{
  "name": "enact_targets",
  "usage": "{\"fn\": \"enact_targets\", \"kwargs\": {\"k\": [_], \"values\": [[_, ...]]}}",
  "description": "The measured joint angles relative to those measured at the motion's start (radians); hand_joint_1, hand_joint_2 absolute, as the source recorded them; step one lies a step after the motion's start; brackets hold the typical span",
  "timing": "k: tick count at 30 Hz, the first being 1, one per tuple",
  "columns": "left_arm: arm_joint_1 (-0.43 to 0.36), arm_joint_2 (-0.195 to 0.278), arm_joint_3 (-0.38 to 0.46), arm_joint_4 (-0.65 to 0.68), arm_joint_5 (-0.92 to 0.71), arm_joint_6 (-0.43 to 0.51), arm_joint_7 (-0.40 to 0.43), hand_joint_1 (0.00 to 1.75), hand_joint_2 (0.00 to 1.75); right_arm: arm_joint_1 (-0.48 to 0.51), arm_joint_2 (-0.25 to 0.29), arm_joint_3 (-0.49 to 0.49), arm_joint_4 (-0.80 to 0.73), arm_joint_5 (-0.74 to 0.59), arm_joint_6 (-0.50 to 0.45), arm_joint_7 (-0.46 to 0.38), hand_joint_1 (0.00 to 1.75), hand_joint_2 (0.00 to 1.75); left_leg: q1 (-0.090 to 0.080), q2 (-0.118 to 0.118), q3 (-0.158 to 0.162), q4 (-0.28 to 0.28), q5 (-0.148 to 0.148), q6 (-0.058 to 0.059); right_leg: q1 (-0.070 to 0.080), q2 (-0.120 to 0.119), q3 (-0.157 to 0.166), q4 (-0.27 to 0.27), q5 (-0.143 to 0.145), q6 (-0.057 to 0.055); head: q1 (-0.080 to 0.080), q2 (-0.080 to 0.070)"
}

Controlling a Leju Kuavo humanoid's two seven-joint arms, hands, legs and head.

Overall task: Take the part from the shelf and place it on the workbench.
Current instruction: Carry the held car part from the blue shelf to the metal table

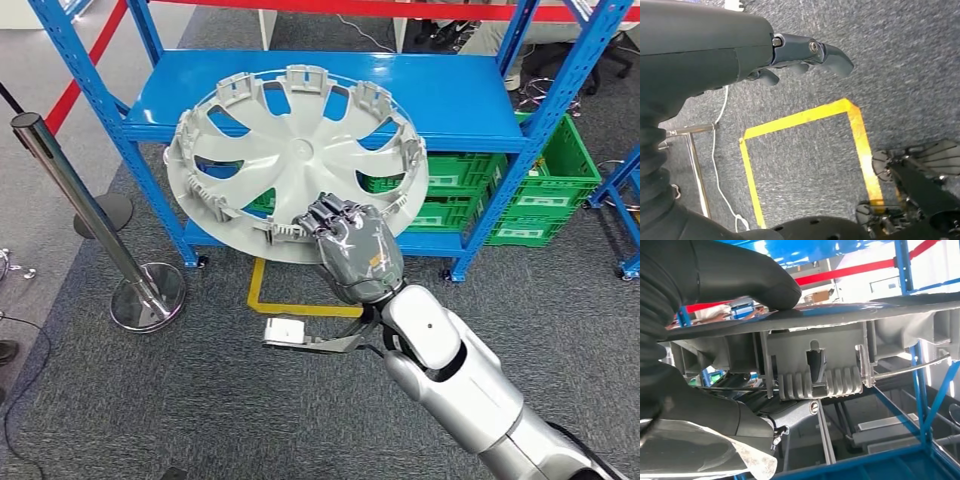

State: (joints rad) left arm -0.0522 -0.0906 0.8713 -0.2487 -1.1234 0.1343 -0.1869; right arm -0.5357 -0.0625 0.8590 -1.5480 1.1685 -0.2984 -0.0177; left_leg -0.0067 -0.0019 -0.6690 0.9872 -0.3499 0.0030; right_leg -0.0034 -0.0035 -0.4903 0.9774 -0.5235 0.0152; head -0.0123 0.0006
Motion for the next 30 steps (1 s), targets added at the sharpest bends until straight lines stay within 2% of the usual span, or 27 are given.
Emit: {"fn": "enact_targets", "kwargs": {"k": [1, 2, 4, 5, 6, 7, 8, 9, 10, 11, 12, 13, 15, 16, 17, 18, 20, 21, 22, 23, 24, 25, 26, 27, 28, 29, 30], "values": [[0.001, 0.001, 0.000, 0.000, 0.000, 0.000, 0.000, 0.00, 1.75, -0.002, 0.000, 0.000, 0.001, 0.000, 0.001, 0.000, 1.75, 1.75, 0.001, -0.002, -0.007, 0.010, -0.016, -0.006, -0.002, -0.002, -0.007, -0.002, 0.010, -0.007, -0.001, 0.000], [0.002, 0.002, 0.000, 0.000, 0.000, -0.001, 0.001, 0.00, 1.75, -0.003, 0.001, 0.000, 0.001, 0.000, 0.002, 0.000, 1.75, 1.75, 0.003, -0.003, -0.018, 0.039, -0.051, -0.013, -0.005, -0.004, -0.017, -0.003, 0.021, -0.014, -0.003, 0.000], [0.002, 0.002, 0.000, 0.000, 0.001, -0.002, 0.001, 0.00, 1.75, -0.004, 0.002, 0.000, 0.004, 0.000, 0.005, 0.001, 1.75, 1.75, 0.009, -0.003, -0.047, 0.156, -0.155, -0.024, -0.007, -0.006, -0.042, 0.002, 0.040, -0.025, -0.007, 0.000], [0.001, 0.002, 0.000, 0.000, 0.001, -0.002, 0.001, 0.00, 1.75, -0.005, 0.002, 0.001, 0.005, 0.000, 0.006, 0.001, 1.75, 1.75, 0.012, -0.003, -0.059, 0.224, -0.194, -0.028, -0.007, -0.007, -0.058, 0.007, 0.048, -0.026, -0.007, 0.000], [0.001, 0.002, 0.000, 0.000, 0.001, -0.002, 0.001, 0.00, 1.75, -0.005, 0.002, 0.001, 0.007, 0.000, 0.006, 0.000, 1.75, 1.75, 0.014, -0.002, -0.063, 0.277, -0.209, -0.031, -0.006, -0.007, -0.075, 0.013, 0.057, -0.026, -0.007, 0.000], [0.000, 0.002, 0.000, 0.000, 0.001, -0.002, 0.001, 0.00, 1.75, -0.005, 0.002, 0.001, 0.008, -0.001, 0.006, 0.000, 1.75, 1.75, 0.015, -0.002, -0.055, 0.304, -0.200, -0.032, -0.006, -0.007, -0.093, 0.019, 0.066, -0.025, -0.007, 0.000], [0.000, 0.002, 0.000, 0.000, 0.002, -0.002, 0.001, 0.00, 1.75, -0.005, 0.002, 0.002, 0.008, -0.001, 0.006, 0.000, 1.75, 1.75, 0.016, -0.002, -0.032, 0.298, -0.174, -0.033, -0.007, -0.008, -0.111, 0.026, 0.074, -0.023, -0.008, 0.000], [-0.001, 0.003, 0.000, 0.000, 0.002, -0.002, 0.001, 0.00, 1.75, -0.005, 0.002, 0.002, 0.008, -0.001, 0.007, 0.000, 1.75, 1.75, 0.017, -0.002, 0.006, 0.259, -0.146, -0.032, -0.007, -0.007, -0.129, 0.033, 0.082, -0.020, -0.008, 0.000], [-0.002, 0.003, 0.000, 0.000, 0.002, -0.002, 0.001, 0.00, 1.75, -0.005, 0.003, 0.001, 0.008, -0.001, 0.007, 0.000, 1.75, 1.75, 0.017, -0.003, 0.056, 0.196, -0.137, -0.030, -0.006, -0.007, -0.144, 0.039, 0.090, -0.016, -0.008, 0.000], [-0.003, 0.004, 0.000, 0.000, 0.002, -0.002, 0.001, 0.00, 1.75, -0.005, 0.003, 0.001, 0.008, -0.001, 0.007, 0.000, 1.75, 1.75, 0.015, -0.003, 0.108, 0.122, -0.143, -0.026, -0.005, -0.007, -0.155, 0.043, 0.097, -0.011, -0.007, 0.000], [-0.005, 0.004, 0.000, -0.001, 0.002, -0.002, 0.001, 0.00, 1.75, -0.007, 0.003, 0.000, 0.008, -0.002, 0.007, 0.000, 1.75, 1.75, 0.013, -0.004, 0.144, 0.064, -0.157, -0.021, -0.004, -0.008, -0.161, 0.045, 0.106, -0.006, -0.006, 0.000], [-0.006, 0.004, 0.000, -0.001, 0.002, -0.001, 0.001, 0.00, 1.75, -0.008, 0.004, 0.000, 0.009, -0.002, 0.008, 0.000, 1.75, 1.75, 0.011, -0.005, 0.164, 0.027, -0.171, -0.016, -0.003, -0.009, -0.165, 0.043, 0.116, -0.001, -0.005, 0.000], [-0.006, 0.003, 0.000, -0.001, 0.002, -0.001, 0.001, 0.00, 1.75, -0.010, 0.004, 0.000, 0.010, -0.002, 0.008, 0.000, 1.75, 1.75, 0.009, -0.004, 0.159, 0.010, -0.161, -0.002, -0.006, -0.008, -0.172, 0.037, 0.133, 0.009, -0.005, 0.000], [-0.005, 0.003, 0.000, -0.001, 0.002, -0.001, 0.002, 0.00, 1.75, -0.010, 0.004, 0.000, 0.010, -0.002, 0.008, 0.000, 1.75, 1.75, 0.010, -0.001, 0.152, 0.008, -0.150, 0.005, -0.007, -0.006, -0.181, 0.043, 0.122, 0.013, -0.004, 0.000], [-0.005, 0.003, 0.000, -0.001, 0.002, -0.001, 0.002, 0.00, 1.75, -0.011, 0.004, -0.001, 0.011, -0.002, 0.008, 0.000, 1.75, 1.75, 0.011, 0.001, 0.142, 0.005, -0.138, 0.014, -0.007, -0.003, -0.192, 0.067, 0.092, 0.017, -0.002, 0.000], [-0.005, 0.003, 0.000, -0.001, 0.002, -0.001, 0.003, 0.00, 1.75, -0.011, 0.004, -0.001, 0.011, -0.003, 0.009, 0.000, 1.75, 1.75, 0.012, 0.004, 0.130, 0.003, -0.126, 0.021, -0.008, -0.001, -0.207, 0.110, 0.046, 0.019, 0.001, 0.000], [-0.005, 0.004, 0.000, -0.002, 0.002, -0.001, 0.003, 0.00, 1.75, -0.011, 0.004, -0.001, 0.012, -0.003, 0.009, 0.000, 1.75, 1.75, 0.009, 0.004, 0.102, 0.004, -0.103, 0.029, -0.007, 0.000, -0.235, 0.240, -0.049, 0.022, 0.004, 0.000], [-0.005, 0.004, 0.000, -0.002, 0.002, -0.001, 0.003, 0.00, 1.75, -0.011, 0.004, -0.001, 0.014, -0.003, 0.009, 0.000, 1.75, 1.75, 0.007, 0.004, 0.088, 0.004, -0.091, 0.029, -0.007, 0.000, -0.241, 0.297, -0.068, 0.022, 0.004, 0.000], [-0.005, 0.004, 0.000, -0.002, 0.002, -0.001, 0.003, 0.00, 1.75, -0.011, 0.004, -0.001, 0.015, -0.003, 0.009, 0.000, 1.75, 1.75, 0.005, 0.004, 0.073, 0.004, -0.079, 0.029, -0.007, 0.000, -0.235, 0.330, -0.063, 0.021, 0.004, 0.000], [-0.005, 0.004, 0.000, -0.002, 0.002, -0.002, 0.003, 0.00, 1.75, -0.011, 0.004, -0.001, 0.016, -0.004, 0.009, 0.000, 1.75, 1.75, 0.003, 0.004, 0.058, 0.005, -0.068, 0.028, -0.007, 0.000, -0.216, 0.332, -0.039, 0.019, 0.004, 0.000], [-0.005, 0.004, 0.000, -0.002, 0.002, -0.002, 0.003, 0.00, 1.75, -0.011, 0.004, -0.001, 0.017, -0.004, 0.009, 0.000, 1.75, 1.75, 0.001, 0.004, 0.044, 0.005, -0.056, 0.027, -0.006, 0.000, -0.179, 0.300, -0.008, 0.015, 0.004, 0.000], [-0.005, 0.003, 0.000, -0.002, 0.002, -0.002, 0.003, 0.00, 1.75, -0.011, 0.004, -0.001, 0.017, -0.005, 0.010, 0.000, 1.75, 1.75, 0.000, 0.004, 0.032, 0.006, -0.045, 0.026, -0.005, 0.000, -0.127, 0.238, 0.010, 0.009, 0.004, 0.000], [-0.005, 0.003, 0.000, -0.002, 0.002, -0.002, 0.002, 0.00, 1.75, -0.013, 0.005, -0.001, 0.017, -0.005, 0.010, 0.000, 1.75, 1.75, -0.002, 0.003, 0.022, 0.007, -0.035, 0.023, -0.002, 0.000, -0.067, 0.160, 0.010, 0.003, 0.004, 0.000], [-0.005, 0.003, 0.000, -0.002, 0.002, -0.002, 0.002, 0.00, 1.75, -0.014, 0.006, -0.001, 0.016, -0.006, 0.010, 0.000, 1.75, 1.75, -0.003, 0.003, 0.014, 0.007, -0.023, 0.019, 0.000, 0.000, -0.014, 0.085, -0.003, 0.000, 0.004, 0.000], [-0.005, 0.002, 0.000, -0.002, 0.003, -0.002, 0.002, 0.00, 1.75, -0.016, 0.006, -0.001, 0.016, -0.006, 0.010, 0.000, 1.75, 1.75, -0.003, 0.003, 0.009, 0.006, -0.012, 0.015, 0.003, 0.001, 0.018, 0.032, -0.018, -0.002, 0.004, 0.000], [-0.005, 0.002, 0.000, -0.002, 0.004, -0.002, 0.002, 0.00, 1.75, -0.017, 0.007, -0.001, 0.016, -0.007, 0.011, 0.000, 1.75, 1.75, -0.002, 0.003, 0.005, 0.002, 0.001, 0.009, 0.006, 0.001, 0.031, 0.004, -0.024, -0.001, 0.004, 0.000], [-0.004, 0.003, 0.000, -0.002, 0.005, -0.002, 0.002, 0.00, 1.75, -0.018, 0.007, -0.001, 0.017, -0.007, 0.011, 0.000, 1.75, 1.75, -0.001, 0.003, 0.001, -0.002, 0.013, 0.003, 0.005, 0.001, 0.026, -0.004, -0.019, -0.003, 0.004, 0.000]]}}
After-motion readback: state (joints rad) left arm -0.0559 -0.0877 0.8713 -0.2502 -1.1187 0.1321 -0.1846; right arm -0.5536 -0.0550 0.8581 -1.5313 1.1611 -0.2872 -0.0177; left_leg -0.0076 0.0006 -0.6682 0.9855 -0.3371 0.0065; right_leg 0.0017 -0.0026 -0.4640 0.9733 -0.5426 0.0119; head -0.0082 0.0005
